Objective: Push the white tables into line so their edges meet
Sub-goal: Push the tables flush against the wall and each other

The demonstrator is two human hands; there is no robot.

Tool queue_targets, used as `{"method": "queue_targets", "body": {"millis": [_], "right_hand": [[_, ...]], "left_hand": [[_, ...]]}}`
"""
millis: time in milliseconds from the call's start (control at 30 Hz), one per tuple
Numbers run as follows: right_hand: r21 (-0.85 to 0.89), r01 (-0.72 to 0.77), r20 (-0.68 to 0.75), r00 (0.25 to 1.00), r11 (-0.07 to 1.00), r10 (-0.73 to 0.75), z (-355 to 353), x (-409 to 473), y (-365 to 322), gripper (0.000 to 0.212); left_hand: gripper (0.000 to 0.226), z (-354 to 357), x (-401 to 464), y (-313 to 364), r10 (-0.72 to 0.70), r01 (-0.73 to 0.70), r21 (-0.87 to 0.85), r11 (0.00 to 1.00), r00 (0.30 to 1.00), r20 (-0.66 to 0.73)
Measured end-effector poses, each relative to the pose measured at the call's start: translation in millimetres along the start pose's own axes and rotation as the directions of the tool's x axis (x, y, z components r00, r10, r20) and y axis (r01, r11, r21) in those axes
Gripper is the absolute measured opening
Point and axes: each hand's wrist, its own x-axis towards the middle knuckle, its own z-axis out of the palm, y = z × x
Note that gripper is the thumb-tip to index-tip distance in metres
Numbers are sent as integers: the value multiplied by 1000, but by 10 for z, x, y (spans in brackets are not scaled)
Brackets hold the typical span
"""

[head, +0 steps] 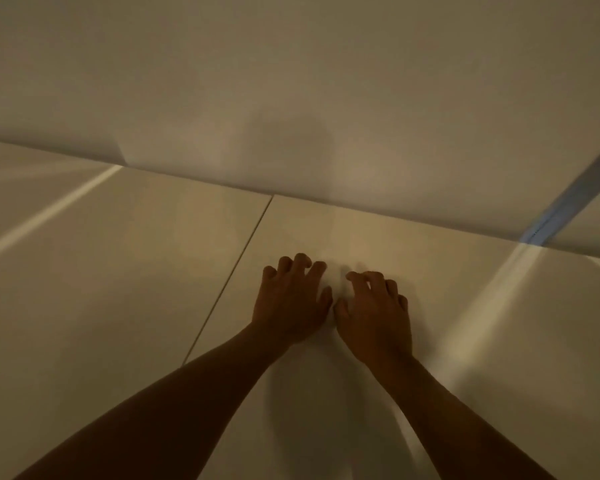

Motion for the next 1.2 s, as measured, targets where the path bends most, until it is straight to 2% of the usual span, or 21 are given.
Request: {"method": "queue_targets", "body": {"millis": [133,300,467,633,800,1000,1200], "right_hand": [[85,-28,-35,999,996,31,13,750,45,43],[48,-42,23,999,998,41,133,1442,108,48],[29,-17,-8,1000,999,17,347,1833,67,48],[-2,-61,-61,996,998,61,514,1997,164,43],[-86,-139,-20,990,986,138,636,2128,155,52],[-127,-178,-61,983,976,171,651,2097,84,53],[-101,-213,-82,975,972,205,695,2067,-49,53]], "left_hand": [[47,-66,667,-149,-2,3,-38,999,1000,28],[50,38,1244,-270,-2,4,-30,1000,999,41],[51,177,1563,-559,-12,12,-18,1000,999,33],[48,324,1921,-738,39,-37,-45,998,998,45],[71,463,2188,-743,127,-128,0,992,988,85],[51,541,2187,-770,138,-138,21,990,990,12],[46,562,2147,-842,188,-188,-2,982,982,-30]]}}
